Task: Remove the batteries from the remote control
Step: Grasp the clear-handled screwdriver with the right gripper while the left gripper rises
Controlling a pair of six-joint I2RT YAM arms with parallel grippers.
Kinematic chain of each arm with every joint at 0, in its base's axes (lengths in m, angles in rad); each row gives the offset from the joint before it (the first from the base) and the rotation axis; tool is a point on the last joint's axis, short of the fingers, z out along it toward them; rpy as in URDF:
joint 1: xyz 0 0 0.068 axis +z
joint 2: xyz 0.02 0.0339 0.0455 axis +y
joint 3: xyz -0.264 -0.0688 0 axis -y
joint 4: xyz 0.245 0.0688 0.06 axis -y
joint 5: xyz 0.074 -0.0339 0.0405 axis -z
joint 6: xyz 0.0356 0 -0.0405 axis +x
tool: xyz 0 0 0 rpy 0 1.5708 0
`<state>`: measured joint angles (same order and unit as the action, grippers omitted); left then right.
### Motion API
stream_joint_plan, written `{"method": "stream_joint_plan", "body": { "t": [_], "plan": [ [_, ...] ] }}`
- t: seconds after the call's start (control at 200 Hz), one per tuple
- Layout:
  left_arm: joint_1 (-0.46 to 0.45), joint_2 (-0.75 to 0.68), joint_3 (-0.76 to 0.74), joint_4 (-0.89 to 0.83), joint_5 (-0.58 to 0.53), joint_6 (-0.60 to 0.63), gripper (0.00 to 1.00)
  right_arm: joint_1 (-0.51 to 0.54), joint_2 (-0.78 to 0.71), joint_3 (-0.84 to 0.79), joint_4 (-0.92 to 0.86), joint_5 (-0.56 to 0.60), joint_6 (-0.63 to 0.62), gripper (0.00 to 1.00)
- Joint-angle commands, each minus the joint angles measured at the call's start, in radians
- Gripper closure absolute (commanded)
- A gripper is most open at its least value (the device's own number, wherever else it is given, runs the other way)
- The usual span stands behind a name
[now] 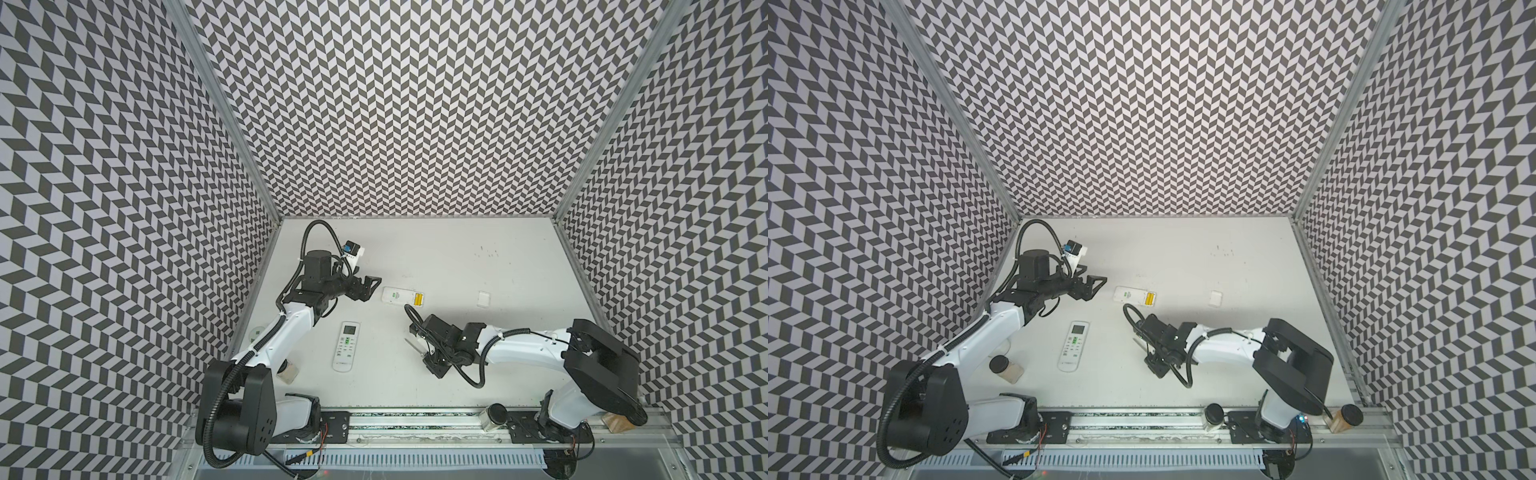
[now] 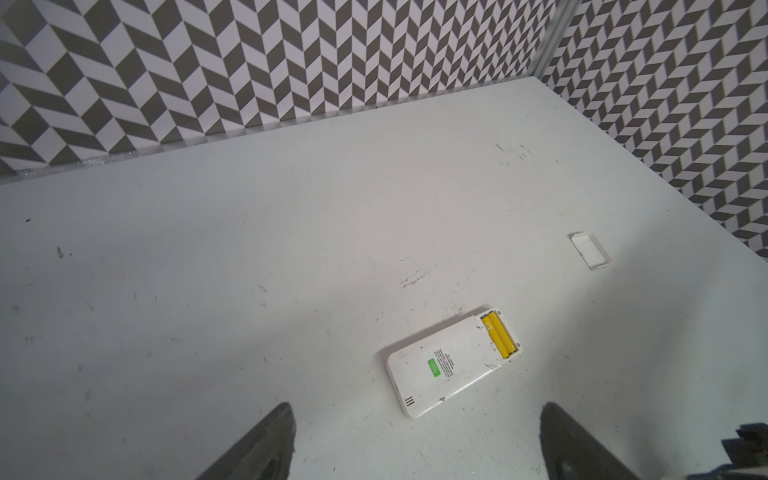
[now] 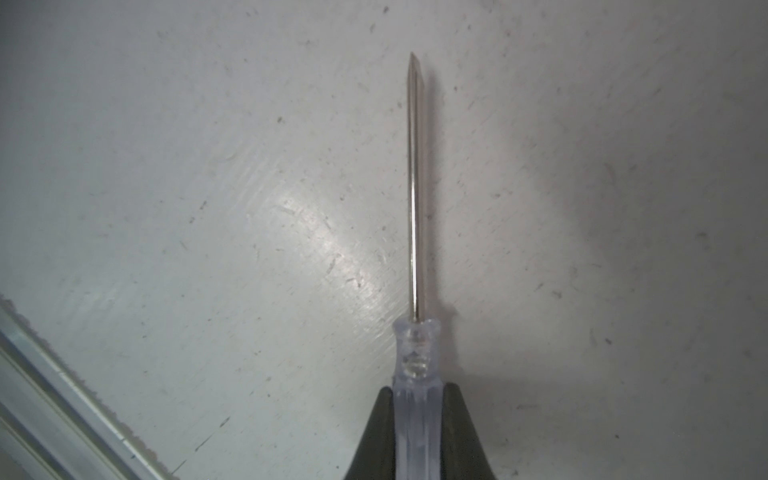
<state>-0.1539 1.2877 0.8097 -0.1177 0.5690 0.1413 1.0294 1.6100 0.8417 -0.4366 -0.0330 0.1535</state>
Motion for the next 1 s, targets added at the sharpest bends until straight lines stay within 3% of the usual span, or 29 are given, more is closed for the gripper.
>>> {"method": "stream_joint_plan", "body": {
  "t": [0.0,0.23,0.416,0.711,0.991],
  "plan": [
    [0.001,-0.022,0.069,-0.112,0.142,0.141,0.08,-0.035,-0.036,0.029,0.077,-0.035,-0.090,0.99],
    [-0.037,-0.027,0.205,-0.306,0.154,0.297,0.03,-0.189,-0.129,0.053,0.177,-0.294,-0.229,1.00],
    [-0.082,-0.017,0.360,-0.452,0.197,0.415,0.00,-0.265,-0.172,0.075,0.228,-0.408,-0.368,1.00],
    [-0.148,0.001,0.497,-0.778,0.278,0.805,0.03,-0.327,-0.188,0.077,0.327,-0.494,-0.456,1.00],
    [-0.186,0.019,0.570,-0.906,0.271,0.955,0.06,-0.327,-0.255,0.009,0.501,-0.504,-0.493,1.00]
  ]
}}
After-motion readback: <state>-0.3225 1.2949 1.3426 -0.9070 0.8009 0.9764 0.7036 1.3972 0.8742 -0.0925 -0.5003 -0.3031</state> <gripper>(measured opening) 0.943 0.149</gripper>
